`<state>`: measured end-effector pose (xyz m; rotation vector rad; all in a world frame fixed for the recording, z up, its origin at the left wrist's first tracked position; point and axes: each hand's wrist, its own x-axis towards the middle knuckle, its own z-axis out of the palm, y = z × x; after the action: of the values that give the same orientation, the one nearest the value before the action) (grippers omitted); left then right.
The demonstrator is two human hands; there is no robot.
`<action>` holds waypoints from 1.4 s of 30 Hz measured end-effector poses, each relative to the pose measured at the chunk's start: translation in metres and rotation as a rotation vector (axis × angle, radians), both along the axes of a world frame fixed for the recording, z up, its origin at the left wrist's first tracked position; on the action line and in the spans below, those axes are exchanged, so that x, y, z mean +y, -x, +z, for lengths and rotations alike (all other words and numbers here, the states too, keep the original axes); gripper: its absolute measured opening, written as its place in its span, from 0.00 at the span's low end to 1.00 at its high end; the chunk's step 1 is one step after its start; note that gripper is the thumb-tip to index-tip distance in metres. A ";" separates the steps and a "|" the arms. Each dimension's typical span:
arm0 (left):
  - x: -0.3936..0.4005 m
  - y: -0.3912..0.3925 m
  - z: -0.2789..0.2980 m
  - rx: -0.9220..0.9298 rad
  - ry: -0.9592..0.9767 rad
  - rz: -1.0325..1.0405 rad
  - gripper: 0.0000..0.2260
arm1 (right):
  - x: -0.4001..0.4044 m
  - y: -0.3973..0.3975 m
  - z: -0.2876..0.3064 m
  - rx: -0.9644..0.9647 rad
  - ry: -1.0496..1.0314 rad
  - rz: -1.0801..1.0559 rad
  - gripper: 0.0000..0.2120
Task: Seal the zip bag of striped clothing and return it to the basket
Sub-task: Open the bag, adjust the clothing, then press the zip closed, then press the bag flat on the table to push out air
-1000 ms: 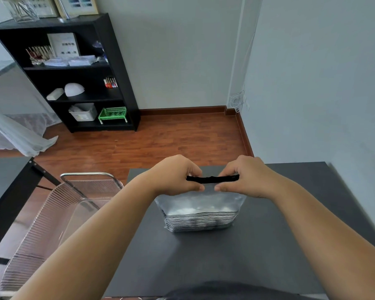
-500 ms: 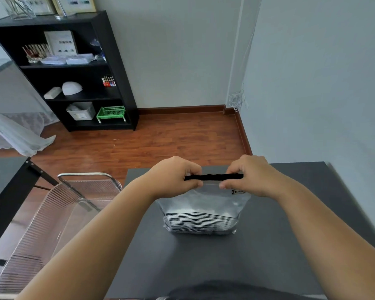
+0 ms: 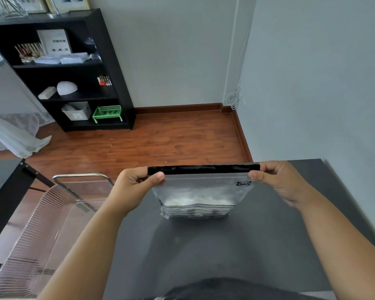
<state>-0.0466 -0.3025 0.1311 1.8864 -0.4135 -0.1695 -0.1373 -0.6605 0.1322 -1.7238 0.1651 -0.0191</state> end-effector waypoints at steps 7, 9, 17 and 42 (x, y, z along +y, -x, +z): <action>-0.013 0.030 -0.016 0.032 0.149 0.108 0.09 | 0.006 0.013 -0.011 -0.024 -0.188 0.006 0.14; -0.010 0.037 -0.013 0.051 0.138 0.069 0.10 | 0.002 0.021 -0.009 -0.026 -0.205 0.007 0.16; -0.016 0.033 0.005 0.189 0.172 -0.082 0.18 | -0.009 0.030 0.006 -0.032 -0.478 -0.081 0.08; -0.145 0.083 -0.162 -0.079 -0.947 -0.215 0.25 | 0.056 0.028 -0.171 0.241 1.225 0.282 0.29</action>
<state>-0.1298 -0.4479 -0.0314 2.7771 -0.6632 -0.5015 -0.1650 -0.6042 -0.0391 -2.9594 0.0790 0.3663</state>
